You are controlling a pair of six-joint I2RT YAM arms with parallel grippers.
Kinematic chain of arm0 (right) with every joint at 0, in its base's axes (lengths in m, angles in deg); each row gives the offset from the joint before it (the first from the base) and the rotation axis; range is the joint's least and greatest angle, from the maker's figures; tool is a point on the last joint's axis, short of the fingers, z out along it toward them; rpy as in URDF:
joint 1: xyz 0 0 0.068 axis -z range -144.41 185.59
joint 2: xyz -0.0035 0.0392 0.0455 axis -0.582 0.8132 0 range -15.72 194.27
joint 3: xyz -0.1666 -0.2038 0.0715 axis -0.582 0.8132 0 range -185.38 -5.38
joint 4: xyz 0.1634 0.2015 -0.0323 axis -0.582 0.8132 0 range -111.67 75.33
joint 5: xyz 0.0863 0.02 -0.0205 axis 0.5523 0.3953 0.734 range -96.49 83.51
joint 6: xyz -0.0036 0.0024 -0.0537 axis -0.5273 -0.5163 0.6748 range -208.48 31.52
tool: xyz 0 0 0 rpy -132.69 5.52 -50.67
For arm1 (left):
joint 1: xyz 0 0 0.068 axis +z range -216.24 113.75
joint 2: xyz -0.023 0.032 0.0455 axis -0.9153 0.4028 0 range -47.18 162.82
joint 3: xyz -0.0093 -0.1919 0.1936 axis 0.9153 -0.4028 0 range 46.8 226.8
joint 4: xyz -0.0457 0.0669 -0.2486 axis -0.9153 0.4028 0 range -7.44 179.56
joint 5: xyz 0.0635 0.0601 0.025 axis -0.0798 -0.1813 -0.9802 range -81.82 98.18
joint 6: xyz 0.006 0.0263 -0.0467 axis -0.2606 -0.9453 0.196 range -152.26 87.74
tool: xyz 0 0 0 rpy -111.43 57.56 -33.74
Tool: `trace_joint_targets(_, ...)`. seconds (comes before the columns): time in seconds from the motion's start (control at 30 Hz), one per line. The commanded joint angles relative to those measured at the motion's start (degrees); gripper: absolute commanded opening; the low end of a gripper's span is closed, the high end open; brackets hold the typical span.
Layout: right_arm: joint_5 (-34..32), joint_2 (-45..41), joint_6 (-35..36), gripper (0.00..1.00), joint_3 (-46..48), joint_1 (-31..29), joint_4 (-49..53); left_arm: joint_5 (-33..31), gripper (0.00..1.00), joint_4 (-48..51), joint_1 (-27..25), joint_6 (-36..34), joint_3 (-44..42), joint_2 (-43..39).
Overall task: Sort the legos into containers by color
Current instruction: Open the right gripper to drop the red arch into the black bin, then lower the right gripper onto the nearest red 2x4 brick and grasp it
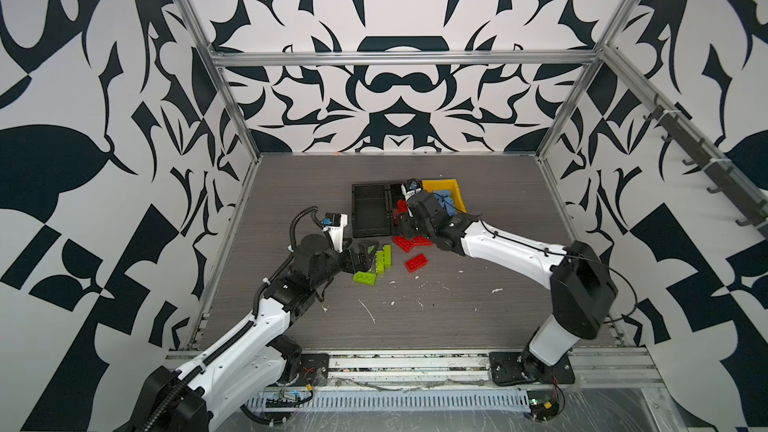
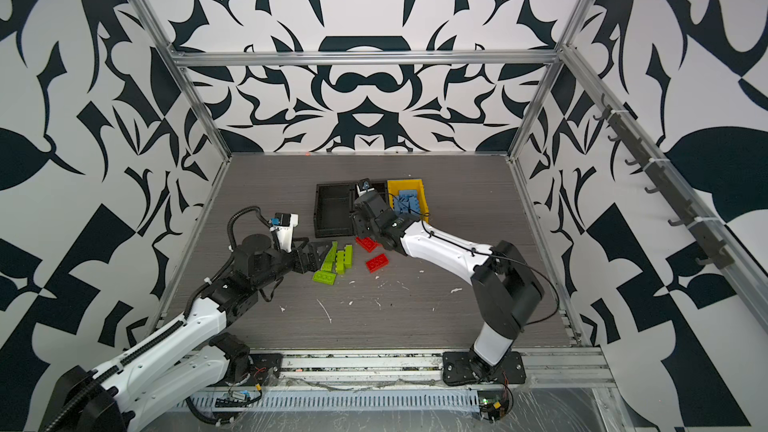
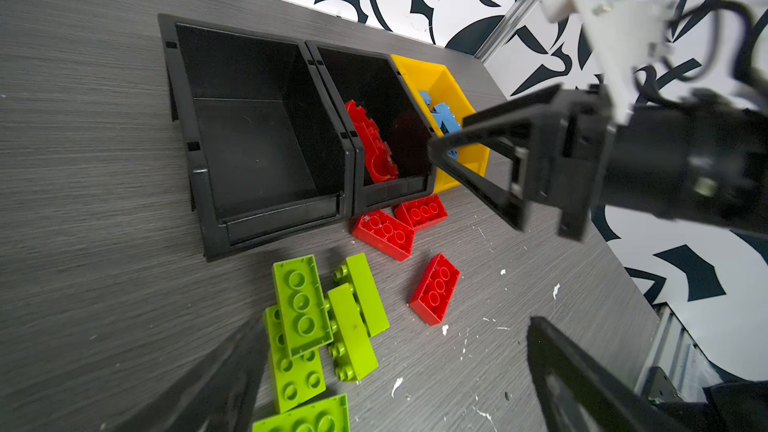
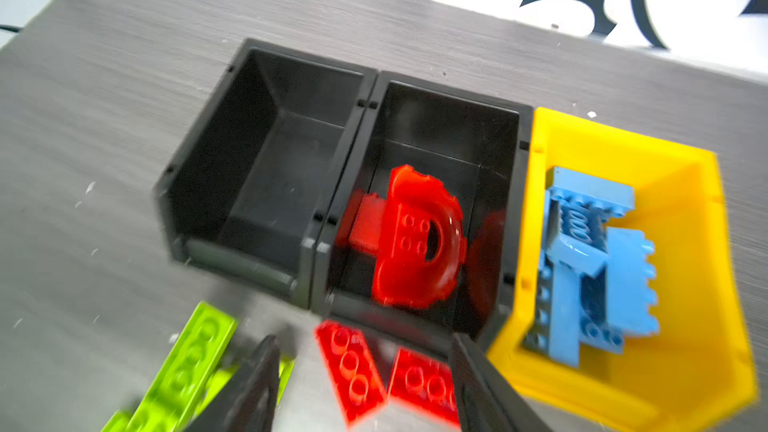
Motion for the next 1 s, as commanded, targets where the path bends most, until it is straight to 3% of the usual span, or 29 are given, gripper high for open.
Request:
trace_joint_targets(0.0, -7.36, -4.88, -1.25, 0.71, 7.1, -3.5, -0.84, 0.16, 1.0, -0.61, 0.19, 0.13, 0.48, -0.82)
trace_joint_targets(0.3, -11.28, -9.64, -4.62, 0.78, 24.48, -9.11, -10.51, -0.21, 1.0, -0.59, 0.16, 0.01, 0.48, -0.4)
trace_joint_targets(0.6, -10.19, -7.35, -4.19, 0.84, 27.79, -11.31, -16.53, -0.22, 1.0, -0.6, 0.22, -0.09, 0.65, -0.11)
trace_joint_targets(0.97, -11.16, -3.56, -3.97, 0.9, 24.96, -11.31, -15.7, -0.21, 1.0, -0.43, 0.16, -0.07, 0.58, -0.39)
